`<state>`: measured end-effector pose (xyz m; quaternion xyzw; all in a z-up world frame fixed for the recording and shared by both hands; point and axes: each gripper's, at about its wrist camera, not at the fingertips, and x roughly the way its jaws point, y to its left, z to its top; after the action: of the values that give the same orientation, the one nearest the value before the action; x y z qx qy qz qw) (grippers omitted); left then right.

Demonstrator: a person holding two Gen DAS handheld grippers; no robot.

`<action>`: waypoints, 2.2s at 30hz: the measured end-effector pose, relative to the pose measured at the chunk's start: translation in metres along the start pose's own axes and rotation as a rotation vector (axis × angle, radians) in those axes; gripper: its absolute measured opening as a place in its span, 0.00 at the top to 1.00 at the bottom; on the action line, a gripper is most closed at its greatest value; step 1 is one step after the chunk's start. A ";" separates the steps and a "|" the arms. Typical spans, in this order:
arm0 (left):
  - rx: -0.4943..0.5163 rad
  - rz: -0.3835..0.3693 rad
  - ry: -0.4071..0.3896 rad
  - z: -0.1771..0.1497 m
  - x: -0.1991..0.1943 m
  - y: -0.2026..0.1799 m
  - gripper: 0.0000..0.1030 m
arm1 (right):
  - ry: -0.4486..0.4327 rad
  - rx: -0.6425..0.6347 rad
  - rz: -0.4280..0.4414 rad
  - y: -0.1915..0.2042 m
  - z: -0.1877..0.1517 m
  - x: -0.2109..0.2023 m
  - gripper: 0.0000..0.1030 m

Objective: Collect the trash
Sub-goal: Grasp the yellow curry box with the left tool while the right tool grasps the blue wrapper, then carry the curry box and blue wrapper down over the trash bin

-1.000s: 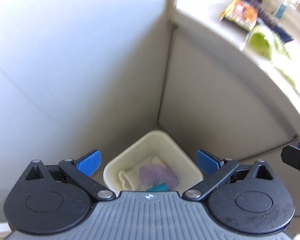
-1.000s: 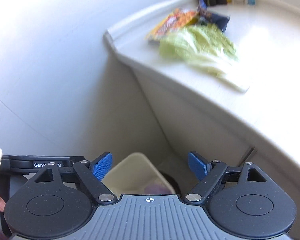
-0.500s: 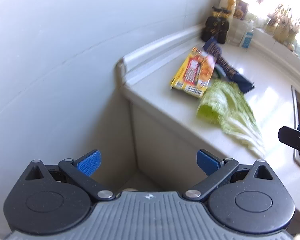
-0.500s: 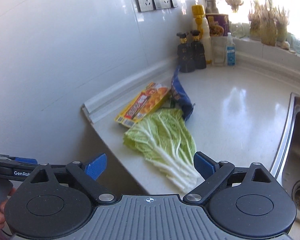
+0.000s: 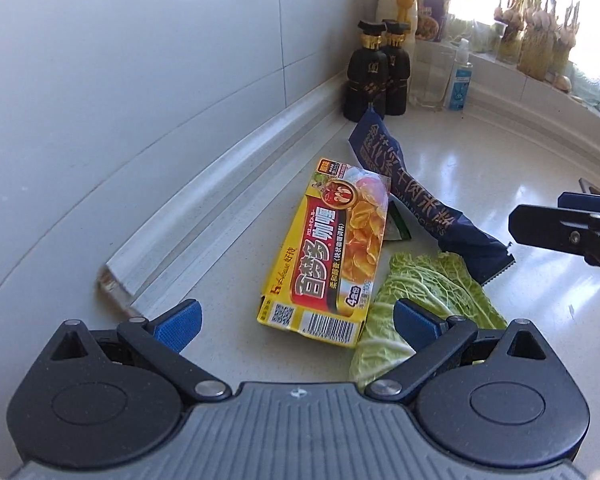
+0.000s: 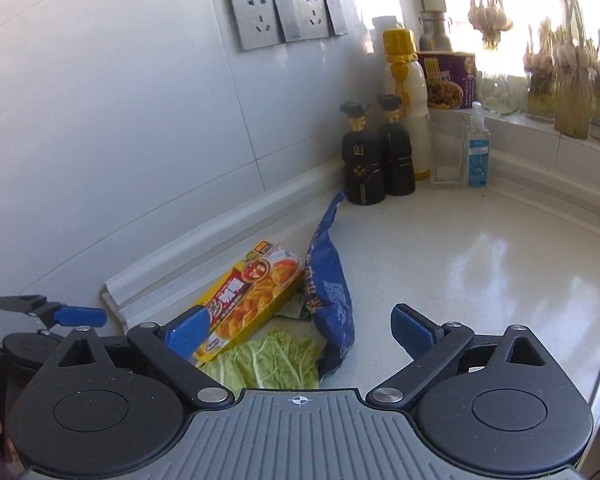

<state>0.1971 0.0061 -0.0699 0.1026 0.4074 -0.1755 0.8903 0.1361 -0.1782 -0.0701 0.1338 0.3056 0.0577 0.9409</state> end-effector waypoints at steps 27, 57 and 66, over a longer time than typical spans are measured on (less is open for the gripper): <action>0.162 -0.051 0.098 0.022 0.062 -0.020 0.01 | 0.212 0.066 0.039 -0.053 0.002 0.066 0.60; 0.084 -0.021 0.127 0.041 0.078 -0.012 0.31 | 0.200 0.191 0.057 -0.059 0.016 0.098 0.83; 0.106 -0.004 0.075 0.045 0.056 -0.018 0.32 | 0.159 0.313 0.044 -0.079 0.024 0.066 0.83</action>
<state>0.2552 -0.0375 -0.0842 0.1553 0.4308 -0.1947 0.8674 0.2055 -0.2466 -0.1104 0.2803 0.3813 0.0404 0.8800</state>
